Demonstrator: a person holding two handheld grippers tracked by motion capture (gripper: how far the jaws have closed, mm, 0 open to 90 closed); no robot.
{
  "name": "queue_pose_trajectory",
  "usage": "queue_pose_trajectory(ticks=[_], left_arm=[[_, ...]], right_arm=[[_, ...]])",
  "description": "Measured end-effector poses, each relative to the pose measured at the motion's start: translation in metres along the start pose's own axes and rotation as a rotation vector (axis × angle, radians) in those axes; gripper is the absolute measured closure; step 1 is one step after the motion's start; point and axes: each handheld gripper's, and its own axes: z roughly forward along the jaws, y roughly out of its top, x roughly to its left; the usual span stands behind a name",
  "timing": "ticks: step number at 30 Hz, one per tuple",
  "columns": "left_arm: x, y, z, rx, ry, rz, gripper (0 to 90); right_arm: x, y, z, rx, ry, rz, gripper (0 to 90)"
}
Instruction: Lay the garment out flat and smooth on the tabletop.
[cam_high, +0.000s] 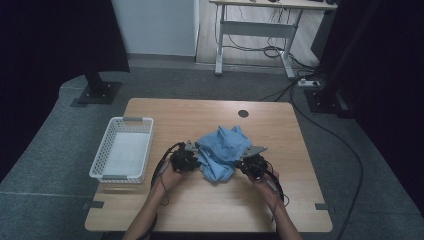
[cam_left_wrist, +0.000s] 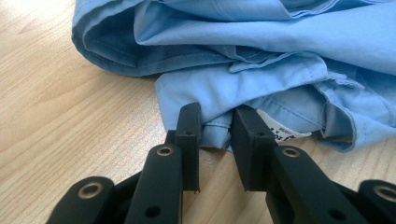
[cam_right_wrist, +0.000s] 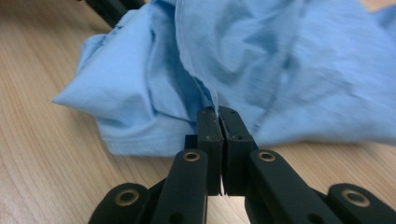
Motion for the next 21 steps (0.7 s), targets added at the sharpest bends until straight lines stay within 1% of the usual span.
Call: queue_pose_trajectory(ticks=[1,2,5,10,11,13,14,15,16,17,18,19,21], left_arm=[[0.001,-0.001,0.0,-0.007,-0.003,-0.003,72.1],[0.001,-0.001,0.0,-0.007,-0.003,-0.003,71.9],[0.002,-0.002,0.0,-0.012,-0.004,-0.008,71.9],[0.002,-0.002,-0.001,-0.01,0.003,-0.01,74.1],[0.002,-0.003,-0.001,-0.011,0.009,-0.015,76.7],[0.002,-0.003,-0.001,-0.012,0.009,-0.017,79.4],[0.003,-0.003,-0.001,-0.012,0.009,-0.019,79.4],[0.002,-0.003,-0.002,-0.009,0.012,-0.018,83.1],[0.002,-0.004,-0.002,-0.008,0.013,-0.018,84.4],[0.002,-0.004,-0.002,-0.008,0.013,-0.018,85.2],[0.002,-0.003,-0.002,-0.005,0.014,-0.016,85.2],[0.002,-0.003,-0.002,-0.003,0.016,-0.015,86.1],[0.003,-0.003,-0.003,0.002,0.018,-0.017,86.2]], right_arm=[[-0.003,-0.003,-0.007,-0.01,-0.016,0.015,86.6],[-0.003,-0.003,-0.007,-0.01,-0.016,0.015,86.6],[-0.01,-0.011,-0.02,-0.015,-0.044,0.037,86.7],[-0.021,-0.027,-0.042,-0.007,-0.08,0.07,86.7],[-0.025,-0.037,-0.052,-0.003,-0.096,0.083,86.6],[-0.027,-0.04,-0.055,0.0,-0.1,0.09,86.6],[-0.028,-0.045,-0.06,0.002,-0.105,0.101,86.7],[-0.031,-0.055,-0.067,0.006,-0.119,0.119,86.6],[-0.032,-0.06,-0.071,0.009,-0.124,0.129,86.6],[-0.032,-0.06,-0.071,0.009,-0.124,0.129,86.6],[-0.034,-0.065,-0.075,0.012,-0.133,0.139,86.6],[-0.036,-0.075,-0.084,0.017,-0.148,0.165,86.7],[-0.039,-0.084,-0.093,0.019,-0.159,0.187,86.7]])
